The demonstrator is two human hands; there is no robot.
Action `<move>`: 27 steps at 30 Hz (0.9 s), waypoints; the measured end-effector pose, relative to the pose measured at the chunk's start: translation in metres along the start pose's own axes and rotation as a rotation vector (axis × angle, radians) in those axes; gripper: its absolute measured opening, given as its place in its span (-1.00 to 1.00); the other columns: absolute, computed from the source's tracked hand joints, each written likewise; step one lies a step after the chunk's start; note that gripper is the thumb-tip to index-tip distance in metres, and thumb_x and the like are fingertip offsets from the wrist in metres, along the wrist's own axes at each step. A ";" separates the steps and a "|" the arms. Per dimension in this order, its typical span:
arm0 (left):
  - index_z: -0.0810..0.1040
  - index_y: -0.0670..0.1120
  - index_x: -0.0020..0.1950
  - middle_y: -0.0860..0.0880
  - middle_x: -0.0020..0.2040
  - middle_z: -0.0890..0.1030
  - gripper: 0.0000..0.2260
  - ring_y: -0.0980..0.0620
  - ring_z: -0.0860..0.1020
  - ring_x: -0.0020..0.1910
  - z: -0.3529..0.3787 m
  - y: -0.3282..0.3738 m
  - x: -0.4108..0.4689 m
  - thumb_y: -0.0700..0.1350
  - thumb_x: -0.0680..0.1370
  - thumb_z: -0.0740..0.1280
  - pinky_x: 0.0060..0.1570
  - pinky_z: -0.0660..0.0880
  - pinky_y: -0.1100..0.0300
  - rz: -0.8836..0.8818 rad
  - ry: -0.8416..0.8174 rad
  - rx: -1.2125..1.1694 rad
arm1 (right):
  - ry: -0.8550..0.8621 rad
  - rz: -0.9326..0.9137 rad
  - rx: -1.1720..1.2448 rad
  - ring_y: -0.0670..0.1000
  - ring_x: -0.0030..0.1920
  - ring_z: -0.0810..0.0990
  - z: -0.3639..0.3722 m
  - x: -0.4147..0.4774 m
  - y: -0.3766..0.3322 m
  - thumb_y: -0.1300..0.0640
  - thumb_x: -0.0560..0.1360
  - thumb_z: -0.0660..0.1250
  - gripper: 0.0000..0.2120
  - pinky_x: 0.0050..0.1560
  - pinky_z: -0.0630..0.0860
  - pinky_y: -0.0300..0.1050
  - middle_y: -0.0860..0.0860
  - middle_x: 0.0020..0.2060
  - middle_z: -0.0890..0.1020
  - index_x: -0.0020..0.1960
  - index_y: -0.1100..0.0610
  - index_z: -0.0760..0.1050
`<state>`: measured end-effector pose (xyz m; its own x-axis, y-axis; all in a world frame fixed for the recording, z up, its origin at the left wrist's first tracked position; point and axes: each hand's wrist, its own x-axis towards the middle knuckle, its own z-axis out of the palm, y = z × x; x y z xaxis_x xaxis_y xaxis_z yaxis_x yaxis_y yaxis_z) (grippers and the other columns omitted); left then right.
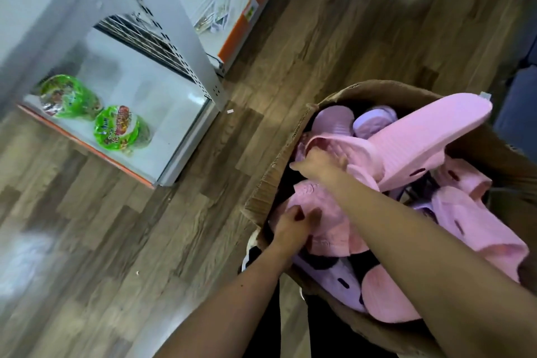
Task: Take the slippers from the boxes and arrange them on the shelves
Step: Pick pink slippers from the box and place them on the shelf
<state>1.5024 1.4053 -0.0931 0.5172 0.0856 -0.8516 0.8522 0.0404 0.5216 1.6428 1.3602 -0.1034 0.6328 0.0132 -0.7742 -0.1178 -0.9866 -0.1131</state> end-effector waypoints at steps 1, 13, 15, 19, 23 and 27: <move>0.54 -0.04 -0.15 -0.02 -0.13 0.61 -0.82 -0.02 0.58 -0.09 -0.001 0.000 0.000 0.06 0.46 0.39 -0.04 0.55 0.08 0.010 -0.008 -0.035 | -0.015 0.021 0.016 0.15 0.37 0.34 0.002 0.003 0.000 -0.19 0.44 0.29 -0.47 0.42 0.20 0.04 0.11 0.30 0.47 0.26 0.14 0.45; 0.46 -0.04 -0.05 -0.14 -0.08 0.52 -0.64 -0.05 0.52 -0.07 -0.014 -0.014 0.000 0.13 0.28 0.38 0.10 0.48 -0.16 0.014 -0.172 -0.070 | -0.049 0.096 0.067 0.18 0.46 0.12 0.017 -0.008 0.006 -0.13 0.49 0.16 -0.52 0.42 0.08 0.12 0.10 0.44 0.30 0.34 0.05 0.37; 0.45 -0.10 -0.06 -0.17 -0.12 0.49 -0.74 -0.06 0.49 -0.12 -0.014 -0.016 0.003 0.02 0.39 0.38 -0.03 0.50 -0.07 0.017 -0.196 -0.069 | 0.027 0.072 -0.048 0.13 0.44 0.12 0.021 -0.014 0.009 -0.01 0.53 0.18 -0.65 0.35 0.09 0.07 0.04 0.41 0.34 0.29 0.00 0.43; 0.43 -0.14 -0.04 -0.16 -0.17 0.46 -0.81 -0.03 0.43 -0.17 -0.009 -0.020 0.001 -0.08 0.47 0.37 -0.16 0.41 0.09 0.028 -0.160 -0.112 | 0.207 0.024 -0.153 0.08 0.33 0.30 0.019 -0.027 0.012 0.06 0.54 0.17 -0.76 0.23 0.19 0.03 0.01 0.19 0.56 0.13 -0.04 0.54; 0.49 -0.14 -0.03 -0.10 -0.14 0.55 -0.81 -0.02 0.50 -0.13 -0.010 -0.017 -0.012 -0.07 0.46 0.37 -0.08 0.48 0.07 0.064 -0.112 -0.098 | 0.206 0.034 0.058 0.11 0.13 0.50 0.004 -0.038 0.017 0.04 0.54 0.13 -0.75 0.14 0.22 -0.02 0.11 0.02 0.63 0.00 0.04 0.57; 0.47 0.02 -0.14 -0.09 -0.13 0.57 -0.91 -0.03 0.52 -0.13 -0.008 -0.008 -0.028 -0.15 0.53 0.33 -0.03 0.50 0.03 0.126 -0.037 -0.012 | 0.255 -0.025 0.184 0.20 0.05 0.51 -0.016 -0.063 0.038 0.07 0.53 0.15 -0.76 0.00 0.31 -0.05 0.23 0.00 0.60 -0.10 0.15 0.54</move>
<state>1.4806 1.4102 -0.0727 0.6231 0.0542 -0.7803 0.7792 0.0439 0.6253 1.6108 1.3198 -0.0495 0.8061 -0.0271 -0.5911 -0.2217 -0.9400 -0.2592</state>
